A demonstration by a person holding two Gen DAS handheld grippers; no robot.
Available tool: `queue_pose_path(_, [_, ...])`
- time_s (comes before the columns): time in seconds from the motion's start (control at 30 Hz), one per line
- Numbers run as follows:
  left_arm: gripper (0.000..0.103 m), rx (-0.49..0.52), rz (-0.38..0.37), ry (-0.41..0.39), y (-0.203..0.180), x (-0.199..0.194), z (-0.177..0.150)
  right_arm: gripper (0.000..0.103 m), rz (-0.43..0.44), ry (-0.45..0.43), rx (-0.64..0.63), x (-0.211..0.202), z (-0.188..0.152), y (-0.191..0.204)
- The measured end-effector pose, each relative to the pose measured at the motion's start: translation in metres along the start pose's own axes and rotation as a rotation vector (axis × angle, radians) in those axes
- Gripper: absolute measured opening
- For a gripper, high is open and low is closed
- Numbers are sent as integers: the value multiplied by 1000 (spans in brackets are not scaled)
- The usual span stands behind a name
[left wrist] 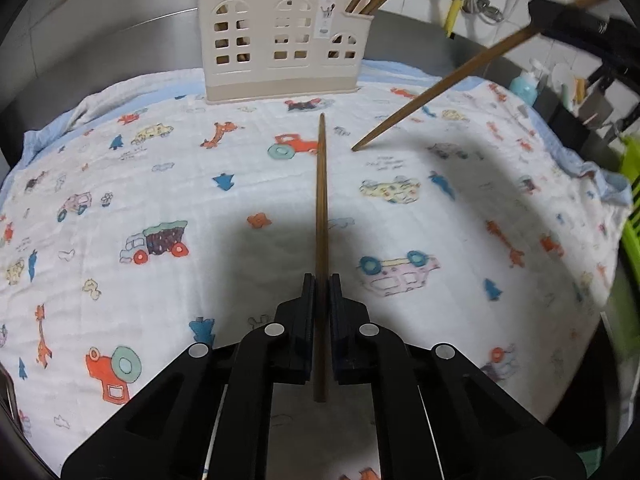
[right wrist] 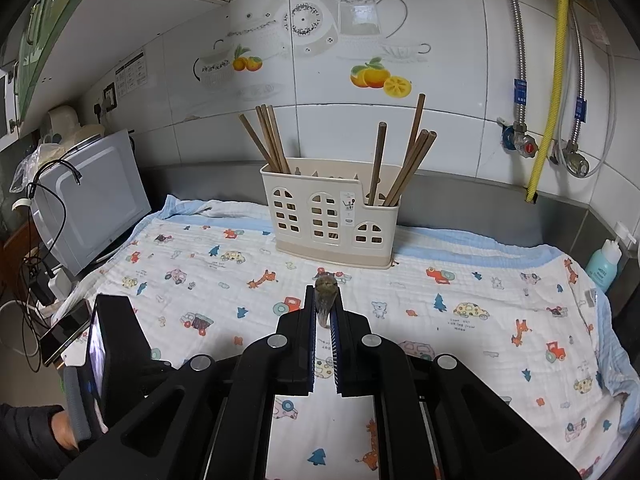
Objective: Organize utensils
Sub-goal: 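Lift the chopstick upright with the left tool toward the holder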
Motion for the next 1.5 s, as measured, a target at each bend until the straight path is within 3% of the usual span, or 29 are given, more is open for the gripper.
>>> queue_pose_path(0.3, [5,-63,-70,-163,14,-55,48,7,0,-20,-4,-3,12,-1])
queue_pose_path(0.5, [5,-54,-83,-254,15,-67,74,7,2,-36,-15,-6,22,3])
queue_pose_path(0.7, [5,-41,-74,-268,18,-69,90,7,5,-50,-21,-8,36,3])
queue_pose_path(1.13, [5,40,-46,-323,20,-102,150,7,41,-84,-57,-21,123,-7])
queue_pose_path(1.37, [5,84,-26,-386,18,-125,190,7,-2,-119,-86,-27,174,-19])
queue_pose_path(1.5, [5,107,-7,-447,16,-143,218,7,-33,-102,-88,-13,188,-27])
Point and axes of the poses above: each gripper's, at about its wrist camera, not at the fingertips, and x roughly the way its jaws point, y to its left, z to its top, the point moved 7 cm from there along x, roughly the way its jaws point, and after that the axes turned 1 degree about -y, right-handed, at the moved point
